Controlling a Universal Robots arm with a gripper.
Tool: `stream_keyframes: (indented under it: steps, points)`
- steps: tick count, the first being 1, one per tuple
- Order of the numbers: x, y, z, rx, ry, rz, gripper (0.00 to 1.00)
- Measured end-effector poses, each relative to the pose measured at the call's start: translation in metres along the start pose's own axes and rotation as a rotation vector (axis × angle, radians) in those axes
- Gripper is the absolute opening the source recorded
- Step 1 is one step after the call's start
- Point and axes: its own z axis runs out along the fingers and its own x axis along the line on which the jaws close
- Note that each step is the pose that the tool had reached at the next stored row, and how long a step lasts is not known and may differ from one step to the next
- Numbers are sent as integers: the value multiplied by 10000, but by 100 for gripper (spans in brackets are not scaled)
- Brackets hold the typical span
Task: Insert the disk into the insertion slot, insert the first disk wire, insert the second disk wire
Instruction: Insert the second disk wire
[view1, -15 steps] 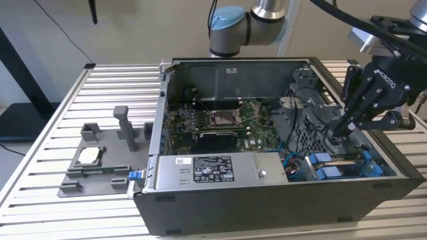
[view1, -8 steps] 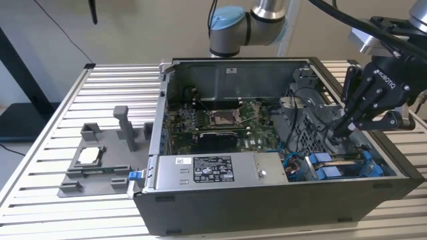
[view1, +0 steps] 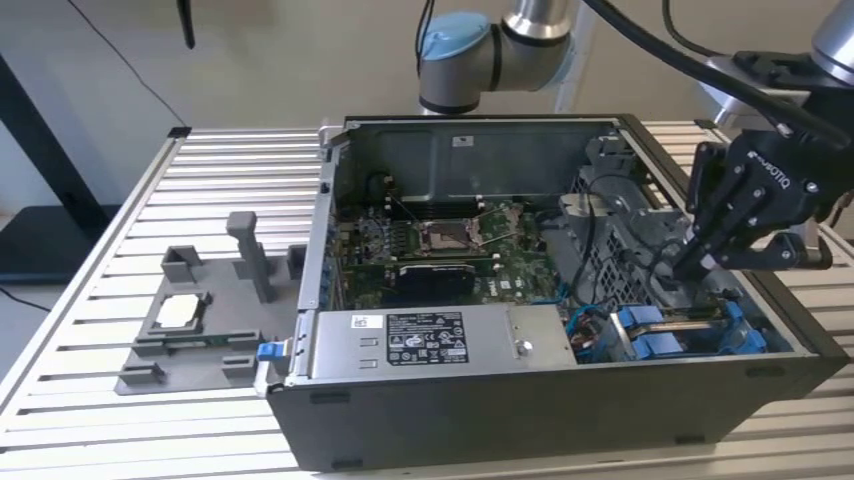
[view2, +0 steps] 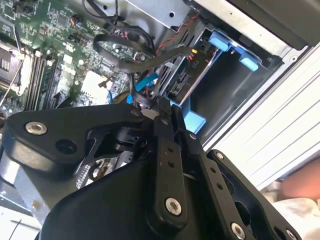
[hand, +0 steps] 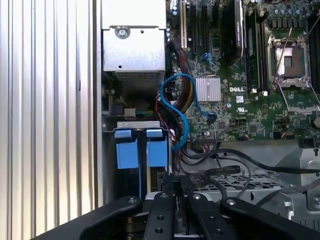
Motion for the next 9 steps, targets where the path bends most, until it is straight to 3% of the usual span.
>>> stream_keyframes:
  steps: [9]
  points:
    - [55,-10,71,460,-24,-34,16]
